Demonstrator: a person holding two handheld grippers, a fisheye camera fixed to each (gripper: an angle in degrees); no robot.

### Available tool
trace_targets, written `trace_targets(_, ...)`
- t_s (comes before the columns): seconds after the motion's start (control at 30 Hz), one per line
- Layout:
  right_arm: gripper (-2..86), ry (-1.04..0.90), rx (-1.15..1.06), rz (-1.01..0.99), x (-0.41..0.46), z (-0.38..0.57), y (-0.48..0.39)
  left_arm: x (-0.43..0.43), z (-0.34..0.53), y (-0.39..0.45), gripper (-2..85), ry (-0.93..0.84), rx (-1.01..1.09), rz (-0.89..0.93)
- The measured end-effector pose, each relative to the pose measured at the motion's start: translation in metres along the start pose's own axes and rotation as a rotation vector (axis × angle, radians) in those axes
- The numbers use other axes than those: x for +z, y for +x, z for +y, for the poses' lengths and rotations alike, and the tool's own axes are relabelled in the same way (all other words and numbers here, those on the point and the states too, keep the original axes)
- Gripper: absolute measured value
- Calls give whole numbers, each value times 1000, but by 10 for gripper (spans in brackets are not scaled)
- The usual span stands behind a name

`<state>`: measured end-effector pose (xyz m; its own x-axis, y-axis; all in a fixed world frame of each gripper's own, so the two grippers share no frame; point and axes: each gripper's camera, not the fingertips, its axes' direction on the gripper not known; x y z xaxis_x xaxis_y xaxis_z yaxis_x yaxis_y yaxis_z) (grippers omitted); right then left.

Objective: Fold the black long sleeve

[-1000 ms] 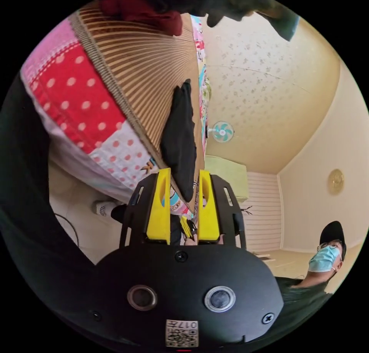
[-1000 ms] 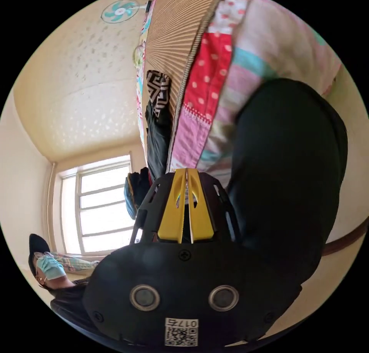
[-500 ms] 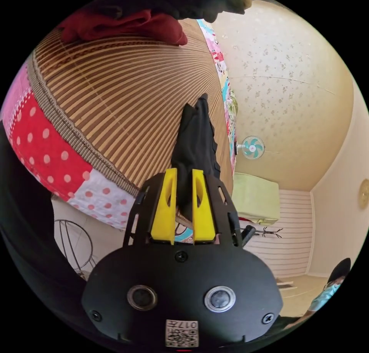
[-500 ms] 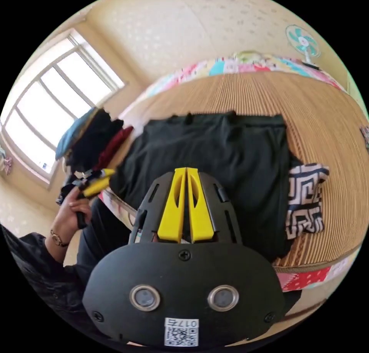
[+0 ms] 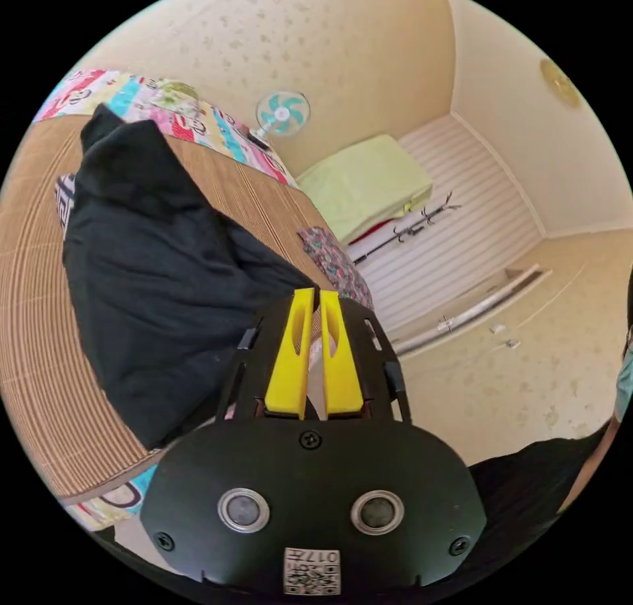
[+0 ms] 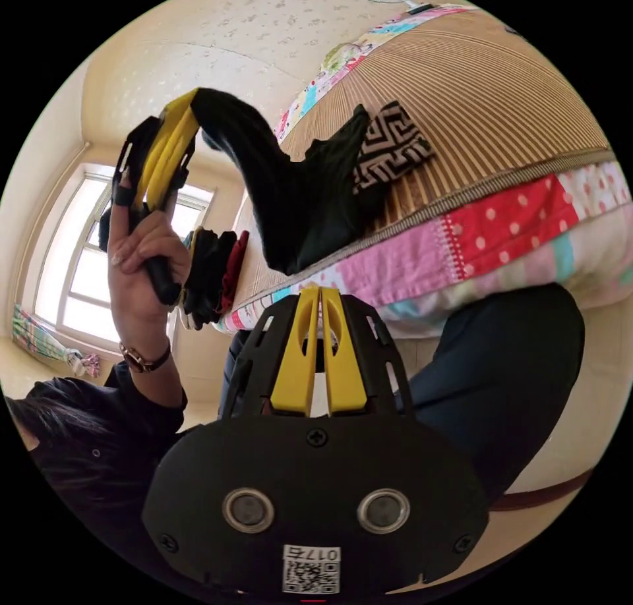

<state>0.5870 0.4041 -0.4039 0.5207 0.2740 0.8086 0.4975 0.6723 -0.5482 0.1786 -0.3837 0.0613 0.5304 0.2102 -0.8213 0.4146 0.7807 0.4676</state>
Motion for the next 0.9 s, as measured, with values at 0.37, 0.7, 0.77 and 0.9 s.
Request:
trace_targets(0.37,71,180,-208,142,-7,-24,-71,-67,104,-27,81,25,-112,-51)
trace_targets(0.7,143,-62,-498,784,178,-120,-136,-156,172,-54,81,117,-334,-255)
trace_targets(0.77,132,-73,-572,801,167,-113,-124,-162,173,-50,79,109,-319,-268)
trace_targets(0.9,125,-35,-540,803,95,-125,-64,-158,181,-52,78,46,-308,-316)
